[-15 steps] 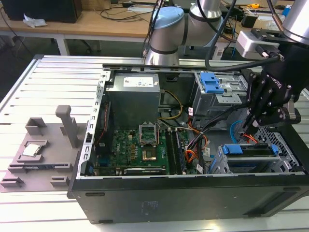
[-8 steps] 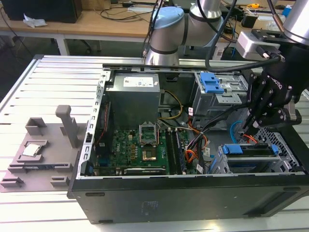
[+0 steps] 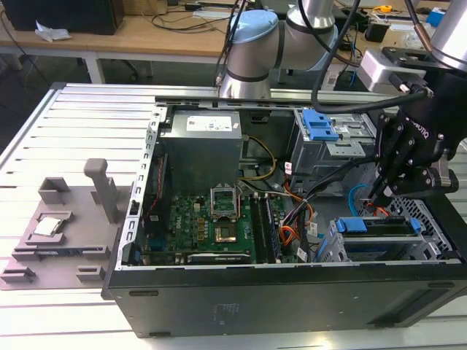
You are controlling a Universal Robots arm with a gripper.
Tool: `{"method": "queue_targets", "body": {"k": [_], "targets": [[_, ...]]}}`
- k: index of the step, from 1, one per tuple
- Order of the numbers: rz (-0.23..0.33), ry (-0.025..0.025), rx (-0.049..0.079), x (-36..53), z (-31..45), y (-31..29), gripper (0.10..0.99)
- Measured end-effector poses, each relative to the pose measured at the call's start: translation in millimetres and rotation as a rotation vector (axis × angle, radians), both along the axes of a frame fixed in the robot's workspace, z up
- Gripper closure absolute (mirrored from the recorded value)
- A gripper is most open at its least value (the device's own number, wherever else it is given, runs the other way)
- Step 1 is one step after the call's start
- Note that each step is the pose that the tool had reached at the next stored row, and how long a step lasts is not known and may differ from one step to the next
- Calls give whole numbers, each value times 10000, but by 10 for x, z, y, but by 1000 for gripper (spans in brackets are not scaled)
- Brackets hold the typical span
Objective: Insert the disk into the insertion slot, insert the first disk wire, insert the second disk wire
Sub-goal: 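Insert the second disk wire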
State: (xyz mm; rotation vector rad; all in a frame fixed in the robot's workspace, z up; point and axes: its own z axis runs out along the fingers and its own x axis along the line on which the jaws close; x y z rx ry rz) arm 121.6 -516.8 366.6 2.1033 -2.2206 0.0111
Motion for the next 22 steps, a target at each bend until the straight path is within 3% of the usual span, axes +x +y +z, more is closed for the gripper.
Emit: {"method": "queue_targets", "body": {"k": [15, 22], "targets": [[1, 0, -1, 2, -108, -5, 922], [-1, 6, -2, 82, -208, -26, 922]]}}
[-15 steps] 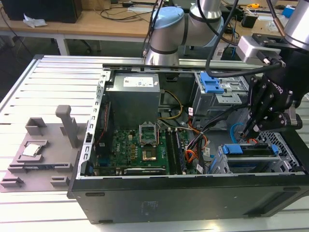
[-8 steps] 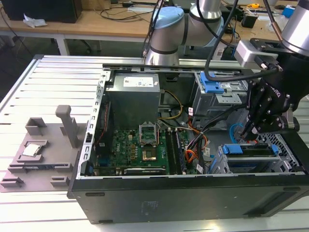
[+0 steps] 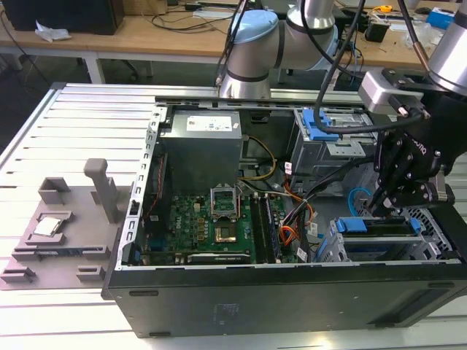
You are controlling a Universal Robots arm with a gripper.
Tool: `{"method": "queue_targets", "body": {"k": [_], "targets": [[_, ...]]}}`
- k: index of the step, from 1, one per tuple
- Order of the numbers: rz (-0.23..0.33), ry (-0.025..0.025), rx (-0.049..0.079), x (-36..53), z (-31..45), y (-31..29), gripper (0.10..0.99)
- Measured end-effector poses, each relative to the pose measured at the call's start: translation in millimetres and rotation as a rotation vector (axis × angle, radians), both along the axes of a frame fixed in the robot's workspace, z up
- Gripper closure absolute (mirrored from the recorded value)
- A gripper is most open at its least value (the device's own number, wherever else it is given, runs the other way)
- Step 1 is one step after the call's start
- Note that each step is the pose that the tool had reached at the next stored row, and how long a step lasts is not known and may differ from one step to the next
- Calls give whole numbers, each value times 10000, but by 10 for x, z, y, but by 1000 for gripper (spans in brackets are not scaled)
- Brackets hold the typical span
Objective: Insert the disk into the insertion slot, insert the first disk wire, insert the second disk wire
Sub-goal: 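Insert the second disk wire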
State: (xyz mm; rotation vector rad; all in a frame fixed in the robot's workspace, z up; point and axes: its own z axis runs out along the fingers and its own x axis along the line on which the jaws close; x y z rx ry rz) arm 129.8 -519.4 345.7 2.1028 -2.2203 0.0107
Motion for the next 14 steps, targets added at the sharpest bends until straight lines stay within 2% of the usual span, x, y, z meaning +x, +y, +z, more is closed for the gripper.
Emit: {"method": "queue_targets", "body": {"k": [8, 14], "targets": [[7, 0, -1, 30, -48, -17, 922], [16, -2, 2, 33, -28, -16, 922]]}}
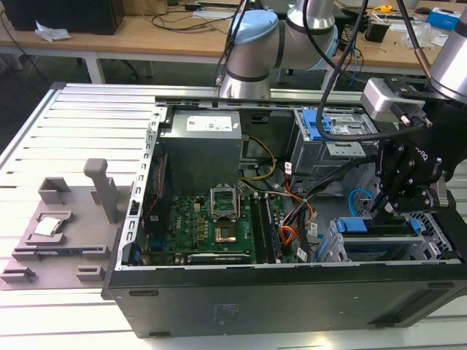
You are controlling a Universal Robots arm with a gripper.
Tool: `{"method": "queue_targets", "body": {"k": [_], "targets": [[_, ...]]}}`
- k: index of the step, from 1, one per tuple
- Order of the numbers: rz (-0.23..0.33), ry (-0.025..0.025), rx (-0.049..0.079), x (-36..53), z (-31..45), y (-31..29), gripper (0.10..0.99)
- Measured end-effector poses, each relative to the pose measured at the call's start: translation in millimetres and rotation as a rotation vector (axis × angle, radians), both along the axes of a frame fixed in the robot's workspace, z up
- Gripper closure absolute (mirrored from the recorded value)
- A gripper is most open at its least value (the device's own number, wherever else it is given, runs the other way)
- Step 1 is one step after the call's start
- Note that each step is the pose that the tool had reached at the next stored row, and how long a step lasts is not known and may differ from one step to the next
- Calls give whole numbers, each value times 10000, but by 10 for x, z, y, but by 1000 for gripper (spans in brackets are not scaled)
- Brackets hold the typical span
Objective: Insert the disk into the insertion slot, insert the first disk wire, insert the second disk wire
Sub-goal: 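Insert the second disk wire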
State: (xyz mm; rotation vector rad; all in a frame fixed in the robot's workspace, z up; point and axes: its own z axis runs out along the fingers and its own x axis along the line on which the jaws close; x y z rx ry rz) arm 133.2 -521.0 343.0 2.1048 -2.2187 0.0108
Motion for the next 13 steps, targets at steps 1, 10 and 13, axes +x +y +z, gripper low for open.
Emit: {"method": "queue_targets", "body": {"k": [1, 10, 13], "targets": [[3, -1, -1, 0, 7, 0, 922], [72, 0, -3, 0, 20, -38, 922], [107, 0, 4, 1, 17, -58, 922]]}}
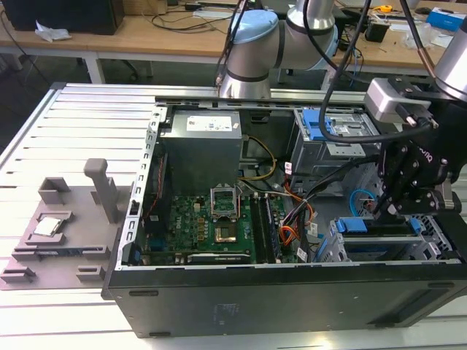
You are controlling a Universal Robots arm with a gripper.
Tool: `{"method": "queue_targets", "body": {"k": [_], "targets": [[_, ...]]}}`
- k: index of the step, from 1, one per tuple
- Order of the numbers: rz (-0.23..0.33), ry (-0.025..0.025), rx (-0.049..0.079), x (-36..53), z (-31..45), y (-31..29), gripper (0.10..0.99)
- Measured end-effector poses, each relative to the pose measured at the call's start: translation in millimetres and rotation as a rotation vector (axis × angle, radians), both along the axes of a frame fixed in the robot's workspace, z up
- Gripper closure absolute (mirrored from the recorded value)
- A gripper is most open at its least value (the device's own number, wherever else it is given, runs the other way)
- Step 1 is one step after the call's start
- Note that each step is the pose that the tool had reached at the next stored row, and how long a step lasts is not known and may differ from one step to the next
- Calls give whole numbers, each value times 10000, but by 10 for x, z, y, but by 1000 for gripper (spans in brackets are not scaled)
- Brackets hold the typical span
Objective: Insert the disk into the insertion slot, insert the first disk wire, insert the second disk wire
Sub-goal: 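Insert the second disk wire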
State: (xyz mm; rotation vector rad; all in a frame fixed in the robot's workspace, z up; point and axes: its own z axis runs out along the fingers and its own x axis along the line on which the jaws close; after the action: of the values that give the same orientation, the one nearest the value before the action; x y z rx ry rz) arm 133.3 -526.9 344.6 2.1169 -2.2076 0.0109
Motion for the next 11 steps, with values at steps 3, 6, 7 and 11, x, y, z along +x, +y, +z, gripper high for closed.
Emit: {"method": "queue_targets", "body": {"k": [3, 6, 7, 11], "targets": [[1, 0, 347, 0, -3, -1, 922], [11, 0, 433, 0, -3, -15, 922], [20, 0, 432, 0, -3, -27, 922], [33, 1, 433, 0, -3, -53, 922]]}}
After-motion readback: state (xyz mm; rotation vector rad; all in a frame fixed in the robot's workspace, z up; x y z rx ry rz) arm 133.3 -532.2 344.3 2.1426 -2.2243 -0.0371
